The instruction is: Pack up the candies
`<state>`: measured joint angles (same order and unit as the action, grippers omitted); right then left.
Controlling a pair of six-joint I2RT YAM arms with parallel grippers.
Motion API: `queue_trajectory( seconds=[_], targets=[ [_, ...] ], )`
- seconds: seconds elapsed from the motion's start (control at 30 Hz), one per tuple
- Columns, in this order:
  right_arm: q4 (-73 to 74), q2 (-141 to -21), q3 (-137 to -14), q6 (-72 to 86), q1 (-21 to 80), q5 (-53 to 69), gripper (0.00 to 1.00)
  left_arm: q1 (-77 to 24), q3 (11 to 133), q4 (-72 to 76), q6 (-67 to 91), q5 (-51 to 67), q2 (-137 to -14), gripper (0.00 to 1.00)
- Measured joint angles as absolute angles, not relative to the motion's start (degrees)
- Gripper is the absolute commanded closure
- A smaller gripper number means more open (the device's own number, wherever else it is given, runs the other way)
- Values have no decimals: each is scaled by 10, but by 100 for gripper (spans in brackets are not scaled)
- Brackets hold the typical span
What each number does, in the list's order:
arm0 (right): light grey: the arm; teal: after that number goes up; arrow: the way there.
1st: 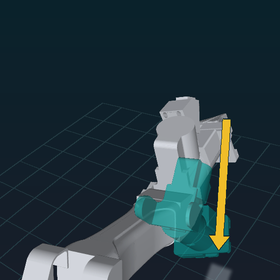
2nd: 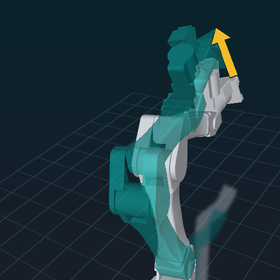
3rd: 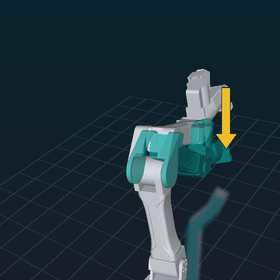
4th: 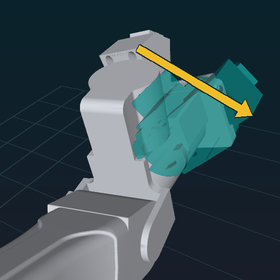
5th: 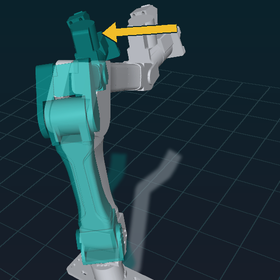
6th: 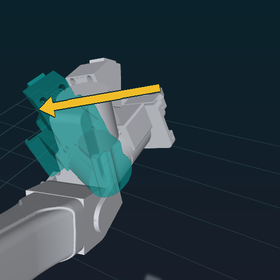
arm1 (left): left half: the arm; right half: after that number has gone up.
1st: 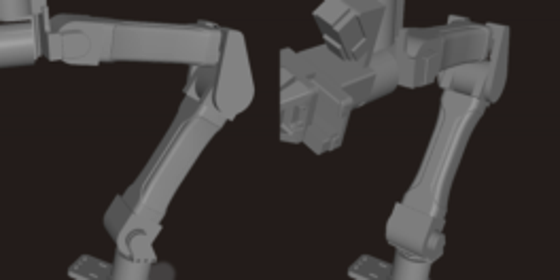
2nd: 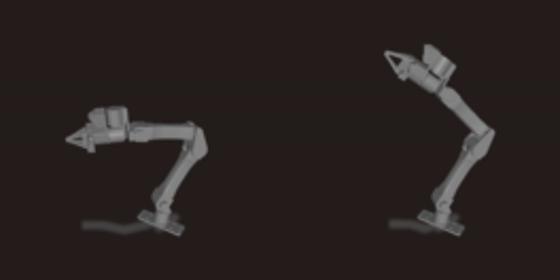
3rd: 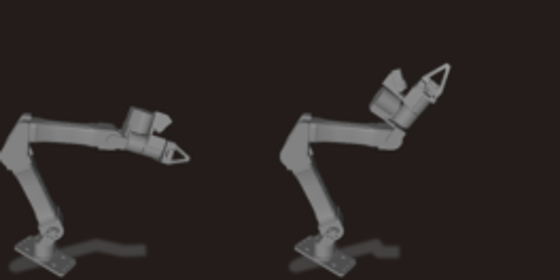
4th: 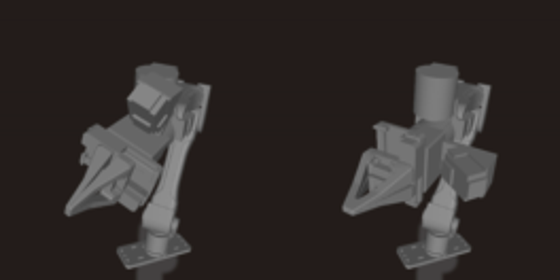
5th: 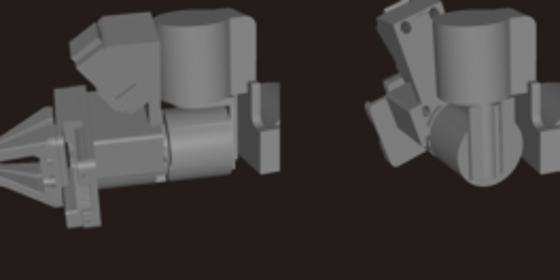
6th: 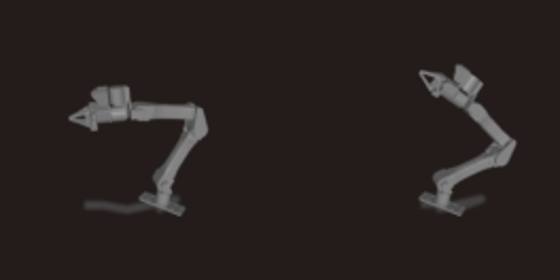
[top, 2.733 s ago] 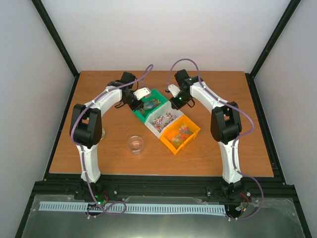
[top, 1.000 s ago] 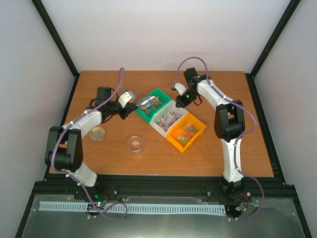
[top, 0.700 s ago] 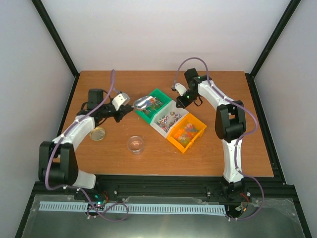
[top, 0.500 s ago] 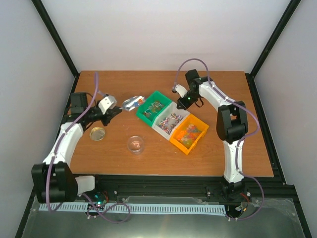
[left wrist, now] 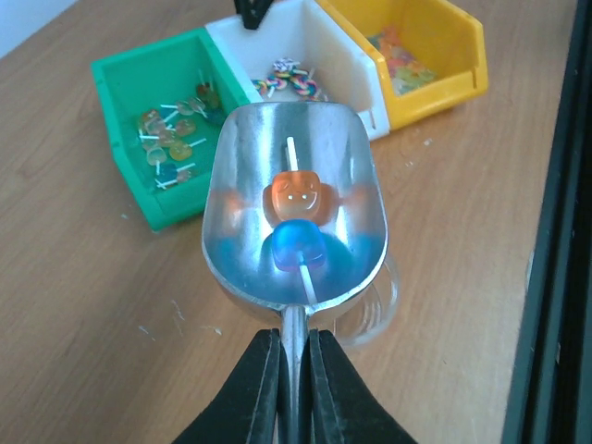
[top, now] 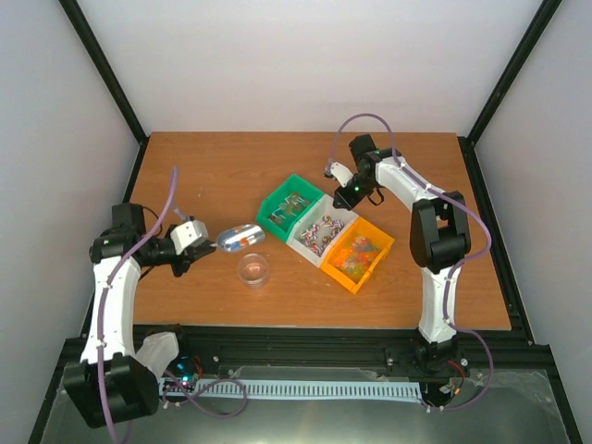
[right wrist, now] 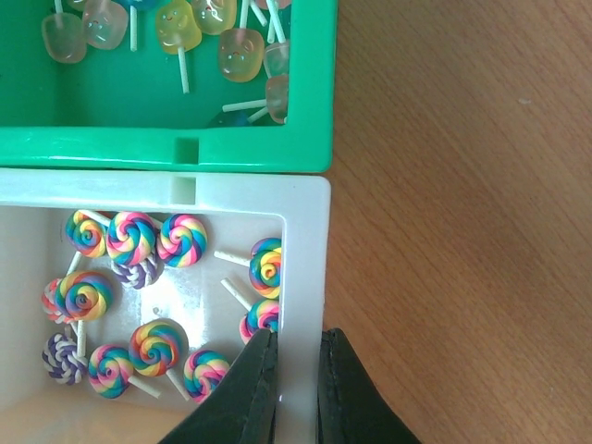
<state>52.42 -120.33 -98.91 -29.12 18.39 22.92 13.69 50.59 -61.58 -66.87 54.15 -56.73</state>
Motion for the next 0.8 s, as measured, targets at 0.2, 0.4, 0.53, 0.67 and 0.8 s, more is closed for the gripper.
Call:
queue_trajectory(
  seconds=[0.2,0.4,0.53,0.67,0.8],
  targets=[
    [510,-1188,-965,-269,183,229,97,138,492,-703,-738,505,-514,99],
    [512,-1188,-966,-261,183,229,97,138,491,-752,-762,472,-516,99],
    [512,-1188,-966,-255,183,230,97,138,491,-766,-771,442,-532,99],
    [513,-1188,-966,-249,183,230,97,139,497,-779,-778,417,-545,99],
    [513,-1188,-966,-241,183,231,97,139,511,-786,-780,400,-564,99]
  ],
)
